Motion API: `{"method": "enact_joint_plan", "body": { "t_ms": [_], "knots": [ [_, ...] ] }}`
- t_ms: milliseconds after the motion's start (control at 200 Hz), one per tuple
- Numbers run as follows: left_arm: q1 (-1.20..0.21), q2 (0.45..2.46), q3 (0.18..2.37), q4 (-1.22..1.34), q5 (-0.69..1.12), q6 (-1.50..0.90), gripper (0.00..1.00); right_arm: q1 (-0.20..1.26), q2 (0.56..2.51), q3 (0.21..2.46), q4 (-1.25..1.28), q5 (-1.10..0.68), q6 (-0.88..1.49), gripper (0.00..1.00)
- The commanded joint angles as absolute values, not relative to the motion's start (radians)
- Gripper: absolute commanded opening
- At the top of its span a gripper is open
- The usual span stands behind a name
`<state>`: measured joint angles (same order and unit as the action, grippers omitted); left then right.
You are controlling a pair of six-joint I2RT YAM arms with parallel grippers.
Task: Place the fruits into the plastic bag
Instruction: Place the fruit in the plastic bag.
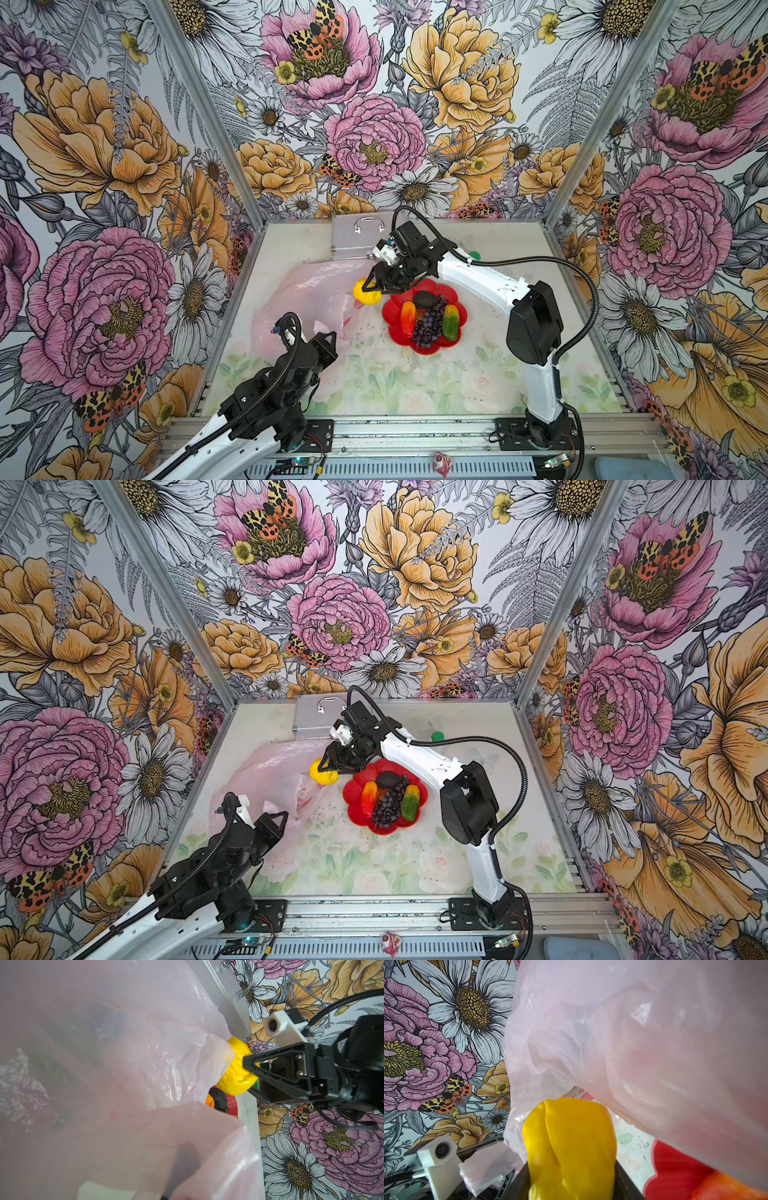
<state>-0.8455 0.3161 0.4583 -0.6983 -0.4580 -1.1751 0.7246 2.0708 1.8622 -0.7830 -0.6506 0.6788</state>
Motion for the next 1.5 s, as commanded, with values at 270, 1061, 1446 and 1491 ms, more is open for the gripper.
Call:
{"method": "enact_joint_plan", "body": {
  "t_ms": [270,1061,1446,1491],
  "knots": [
    [-0.837,0.333,0.488,-0.661,-0.438,-1.156,0.0,0.78,2.173,1.947,-0.773,-0.701,0.715,0.49],
    [-0.84,0.308,0.482,-0.659,-0.45,-1.168,0.0,0.821,2.194,2.094,-0.762,-0.764,0.678,0.86],
    [-0.837,0.316,0.47,-0.659,-0.444,-1.172,0.0,0.649,1.798,1.704,-0.828,-0.608,0.653,0.83],
    [-0.836,0.315,0.468,-0.658,-0.444,-1.173,0.0,0.612,1.75,1.655,-0.879,-0.561,0.649,0.83]
  ]
}}
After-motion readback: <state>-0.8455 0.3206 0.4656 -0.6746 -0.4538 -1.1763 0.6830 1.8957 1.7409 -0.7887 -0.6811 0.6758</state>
